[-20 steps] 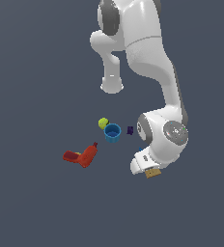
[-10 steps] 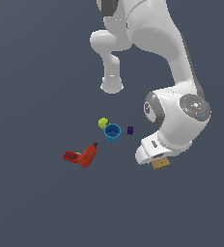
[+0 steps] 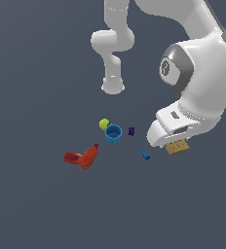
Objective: Pick up a designated object from a clutter of objects.
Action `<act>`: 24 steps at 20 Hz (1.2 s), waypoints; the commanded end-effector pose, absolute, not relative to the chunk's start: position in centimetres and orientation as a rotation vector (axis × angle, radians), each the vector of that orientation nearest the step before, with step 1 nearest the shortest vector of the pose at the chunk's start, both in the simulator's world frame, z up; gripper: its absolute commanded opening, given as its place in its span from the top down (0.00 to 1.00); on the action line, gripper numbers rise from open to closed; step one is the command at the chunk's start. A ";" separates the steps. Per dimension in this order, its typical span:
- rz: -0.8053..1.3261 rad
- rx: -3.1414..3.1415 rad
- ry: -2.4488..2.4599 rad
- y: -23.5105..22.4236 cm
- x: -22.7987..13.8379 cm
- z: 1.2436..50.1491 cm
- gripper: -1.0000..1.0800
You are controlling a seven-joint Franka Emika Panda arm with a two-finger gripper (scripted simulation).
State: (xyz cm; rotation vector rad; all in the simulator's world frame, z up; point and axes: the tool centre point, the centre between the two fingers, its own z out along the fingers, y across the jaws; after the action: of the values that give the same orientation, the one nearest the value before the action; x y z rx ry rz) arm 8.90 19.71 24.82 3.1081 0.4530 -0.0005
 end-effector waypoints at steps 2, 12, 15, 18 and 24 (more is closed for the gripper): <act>0.000 3.108 0.453 20.2 8.6 29.1 1.00; 0.000 3.109 0.453 21.3 8.1 39.4 1.00; 0.000 3.109 0.452 21.5 8.1 41.3 1.00; 0.000 3.109 0.452 21.7 8.1 42.8 1.00; 0.000 3.109 0.452 21.9 8.2 44.4 1.00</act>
State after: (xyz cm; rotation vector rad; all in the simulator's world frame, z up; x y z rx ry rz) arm 8.18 21.87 44.06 3.1089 0.4526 -0.0001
